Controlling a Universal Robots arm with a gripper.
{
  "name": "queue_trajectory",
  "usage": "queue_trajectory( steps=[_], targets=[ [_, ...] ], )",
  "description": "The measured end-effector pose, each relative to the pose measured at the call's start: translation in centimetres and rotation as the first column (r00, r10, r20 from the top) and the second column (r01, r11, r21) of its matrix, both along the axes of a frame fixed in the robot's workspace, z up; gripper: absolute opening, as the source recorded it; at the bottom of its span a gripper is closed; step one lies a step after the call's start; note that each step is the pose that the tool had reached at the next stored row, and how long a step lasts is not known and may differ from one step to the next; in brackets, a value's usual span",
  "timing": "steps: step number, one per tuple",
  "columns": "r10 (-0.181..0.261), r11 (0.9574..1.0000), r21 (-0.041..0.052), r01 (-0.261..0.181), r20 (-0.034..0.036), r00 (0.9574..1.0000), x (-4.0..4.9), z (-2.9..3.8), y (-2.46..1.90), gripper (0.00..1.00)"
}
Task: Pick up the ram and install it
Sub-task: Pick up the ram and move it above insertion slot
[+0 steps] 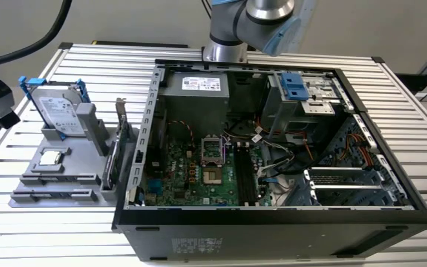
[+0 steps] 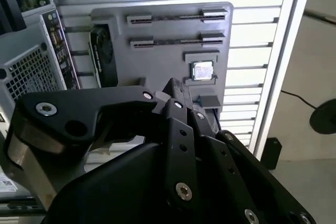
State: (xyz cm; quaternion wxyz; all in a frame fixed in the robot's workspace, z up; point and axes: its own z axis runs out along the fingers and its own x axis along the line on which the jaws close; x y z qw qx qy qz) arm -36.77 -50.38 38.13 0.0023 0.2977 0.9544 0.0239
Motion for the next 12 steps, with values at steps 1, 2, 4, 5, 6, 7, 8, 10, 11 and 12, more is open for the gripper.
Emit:
queue_trajectory(
  steps=[1,2,4,5,6,7,8,10,11,12],
  targets=[
    [-0.009,1.0,-0.0007,0.009,-0.0005,1.0,0.0,-0.01,0.0,0.0],
    [-0.016,0.9999,-0.0019,0.016,-0.0011,0.9999,0.0,-0.02,0.0,0.0],
    [-0.028,0.9996,-0.0065,0.028,-0.0031,0.9996,0.0,-0.02,0.0,0.0],
    [-0.034,0.9994,-0.0092,0.034,-0.0042,0.9994,0.0,-0.03,0.0,0.0],
    [-0.039,0.9992,-0.0119,0.039,-0.0053,0.9992,0.0,-0.04,0.0,0.0],
    [-0.044,0.9989,-0.0145,0.044,-0.0063,0.999,0.0,-0.05,0.0,0.0],
    [-0.05,0.9986,-0.0171,0.05,-0.0072,0.9987,0.0,-0.06,0.0,0.0],
    [-0.06,0.9979,-0.0228,0.06,-0.0086,0.9981,0.0,-0.08,0.0,0.0],
    [-0.066,0.9976,-0.0245,0.065,-0.0087,0.9978,0.0,-0.09,0.0,0.0],
    [-0.071,0.9971,-0.0253,0.071,-0.0088,0.9974,0.0,-0.1,-0.01,0.0]
  ],
)
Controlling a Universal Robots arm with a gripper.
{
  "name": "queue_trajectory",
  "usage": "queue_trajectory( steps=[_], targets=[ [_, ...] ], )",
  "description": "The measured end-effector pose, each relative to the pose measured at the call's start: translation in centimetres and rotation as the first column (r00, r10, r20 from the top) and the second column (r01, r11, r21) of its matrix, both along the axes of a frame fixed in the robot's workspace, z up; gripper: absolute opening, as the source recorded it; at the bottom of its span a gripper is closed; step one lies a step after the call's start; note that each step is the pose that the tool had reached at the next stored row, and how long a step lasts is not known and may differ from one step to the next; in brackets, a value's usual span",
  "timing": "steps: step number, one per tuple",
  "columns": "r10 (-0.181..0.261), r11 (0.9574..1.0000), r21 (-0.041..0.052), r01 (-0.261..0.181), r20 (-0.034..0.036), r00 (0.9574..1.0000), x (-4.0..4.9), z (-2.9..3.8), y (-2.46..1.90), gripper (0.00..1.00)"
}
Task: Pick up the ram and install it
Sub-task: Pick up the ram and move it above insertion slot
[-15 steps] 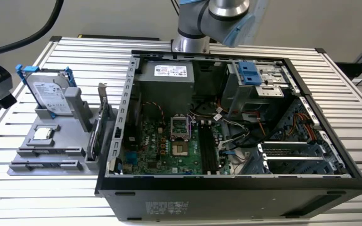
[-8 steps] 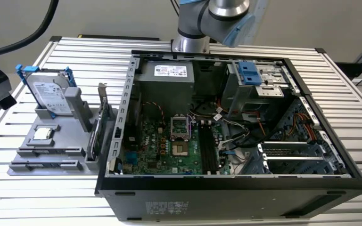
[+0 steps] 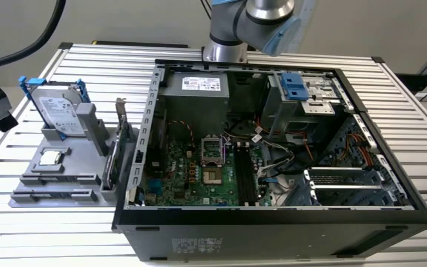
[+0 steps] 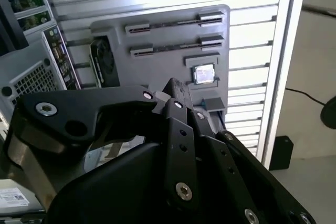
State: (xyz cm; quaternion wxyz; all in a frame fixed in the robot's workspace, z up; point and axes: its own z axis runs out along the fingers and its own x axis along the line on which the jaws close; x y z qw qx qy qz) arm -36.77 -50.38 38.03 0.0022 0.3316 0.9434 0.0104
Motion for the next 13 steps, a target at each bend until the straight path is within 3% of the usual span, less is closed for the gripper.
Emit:
queue_trajectory(
  steps=[7,13],
  targets=[
    [-0.056,0.9984,-0.0005,0.056,-0.0002,0.9984,0.0,-0.01,0.01,0.0],
    [-0.127,0.9919,-0.0004,0.127,-0.0001,0.9919,0.0,-0.03,0.0,0.0]
  ],
)
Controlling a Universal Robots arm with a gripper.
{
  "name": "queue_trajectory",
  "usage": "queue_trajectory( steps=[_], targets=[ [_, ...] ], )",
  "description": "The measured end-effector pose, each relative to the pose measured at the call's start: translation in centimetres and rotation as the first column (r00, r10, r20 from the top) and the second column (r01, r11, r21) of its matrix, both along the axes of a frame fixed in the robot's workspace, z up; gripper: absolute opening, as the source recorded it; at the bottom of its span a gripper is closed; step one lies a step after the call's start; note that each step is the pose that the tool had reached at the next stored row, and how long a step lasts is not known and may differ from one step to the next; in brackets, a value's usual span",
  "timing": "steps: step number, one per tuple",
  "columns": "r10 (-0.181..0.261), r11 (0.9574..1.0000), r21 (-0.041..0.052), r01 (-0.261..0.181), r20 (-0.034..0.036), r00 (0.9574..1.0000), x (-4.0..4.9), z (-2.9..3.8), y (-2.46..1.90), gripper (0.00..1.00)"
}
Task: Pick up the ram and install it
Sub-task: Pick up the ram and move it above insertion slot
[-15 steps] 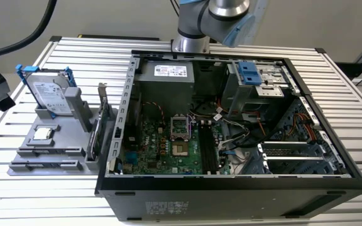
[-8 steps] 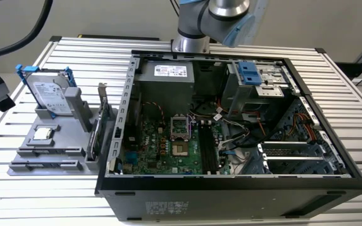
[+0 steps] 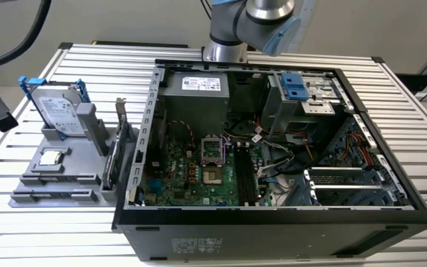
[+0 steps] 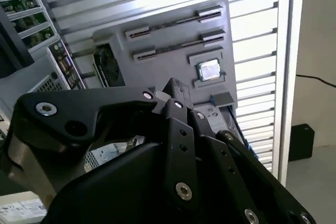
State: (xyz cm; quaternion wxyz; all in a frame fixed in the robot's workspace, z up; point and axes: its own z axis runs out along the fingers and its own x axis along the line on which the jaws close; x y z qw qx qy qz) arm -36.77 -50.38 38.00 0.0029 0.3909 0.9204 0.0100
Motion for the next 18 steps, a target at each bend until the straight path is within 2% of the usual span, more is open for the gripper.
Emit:
queue_trajectory(
  steps=[4,9,14,18],
  targets=[
    [-0.049,0.9988,0.0001,0.049,0.0,0.9988,0.0,-0.01,0.0,0.0],
    [-0.106,0.9943,-0.0001,0.106,-0.0001,0.9943,0.0,-0.03,0.0,0.0],
    [-0.162,0.9868,-0.0002,0.162,0.0,0.9868,0.0,-0.05,0.0,0.0],
    [-0.205,0.9788,-0.0002,0.205,0.0,0.9788,0.0,-0.07,0.0,0.0]
  ],
)
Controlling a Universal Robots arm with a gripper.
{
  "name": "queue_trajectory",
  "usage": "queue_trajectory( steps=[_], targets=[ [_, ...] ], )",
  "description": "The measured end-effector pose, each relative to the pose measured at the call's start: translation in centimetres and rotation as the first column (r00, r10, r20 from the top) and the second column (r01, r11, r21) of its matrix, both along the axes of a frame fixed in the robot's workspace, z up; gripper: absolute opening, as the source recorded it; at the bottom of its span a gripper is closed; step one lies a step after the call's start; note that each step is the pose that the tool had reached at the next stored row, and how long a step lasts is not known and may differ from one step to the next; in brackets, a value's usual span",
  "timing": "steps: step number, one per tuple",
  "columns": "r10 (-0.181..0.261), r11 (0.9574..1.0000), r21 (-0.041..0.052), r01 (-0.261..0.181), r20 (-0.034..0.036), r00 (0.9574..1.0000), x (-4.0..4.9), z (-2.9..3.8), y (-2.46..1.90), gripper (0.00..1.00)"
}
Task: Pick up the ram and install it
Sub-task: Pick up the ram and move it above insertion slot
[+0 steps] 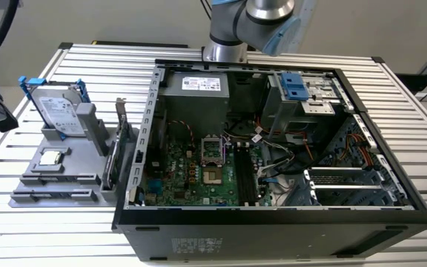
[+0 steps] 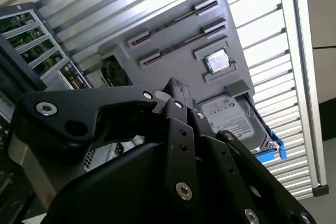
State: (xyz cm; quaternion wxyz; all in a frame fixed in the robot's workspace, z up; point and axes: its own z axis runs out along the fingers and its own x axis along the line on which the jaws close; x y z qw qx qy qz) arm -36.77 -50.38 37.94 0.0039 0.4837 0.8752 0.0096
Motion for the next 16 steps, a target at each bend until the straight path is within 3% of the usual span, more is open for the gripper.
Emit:
queue_trajectory(
  steps=[8,16],
  targets=[
    [-0.09,0.9959,0.0,0.09,0.0,0.9959,0.0,-0.02,0.0,0.0],
    [-0.182,0.9834,0.0,0.182,0.0,0.9834,0.0,-0.04,0.0,0.0]
  ],
)
